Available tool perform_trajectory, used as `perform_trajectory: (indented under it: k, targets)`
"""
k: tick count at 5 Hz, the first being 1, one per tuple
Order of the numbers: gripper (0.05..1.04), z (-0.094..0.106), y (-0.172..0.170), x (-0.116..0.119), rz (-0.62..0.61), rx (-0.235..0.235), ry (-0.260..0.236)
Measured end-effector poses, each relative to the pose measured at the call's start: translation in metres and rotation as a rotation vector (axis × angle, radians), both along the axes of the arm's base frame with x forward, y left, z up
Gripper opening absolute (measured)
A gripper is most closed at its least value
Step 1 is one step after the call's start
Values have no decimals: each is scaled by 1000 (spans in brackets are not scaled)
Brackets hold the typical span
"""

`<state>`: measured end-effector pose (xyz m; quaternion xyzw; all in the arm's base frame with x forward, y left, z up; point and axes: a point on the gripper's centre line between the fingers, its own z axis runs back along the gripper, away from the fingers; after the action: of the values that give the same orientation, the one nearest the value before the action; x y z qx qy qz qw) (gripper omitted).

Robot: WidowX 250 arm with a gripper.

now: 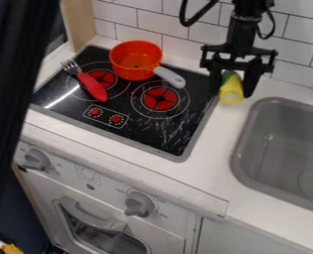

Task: Move the corn to the upper right side of the stove

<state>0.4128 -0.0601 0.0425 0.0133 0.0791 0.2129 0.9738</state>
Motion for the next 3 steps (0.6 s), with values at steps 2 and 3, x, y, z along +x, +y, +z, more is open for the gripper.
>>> perform_trajectory:
  k: [2, 3]
  targets:
    - [787, -4, -1, 1, -9, 18, 4]
    - [994, -8, -1, -3, -10, 15, 20]
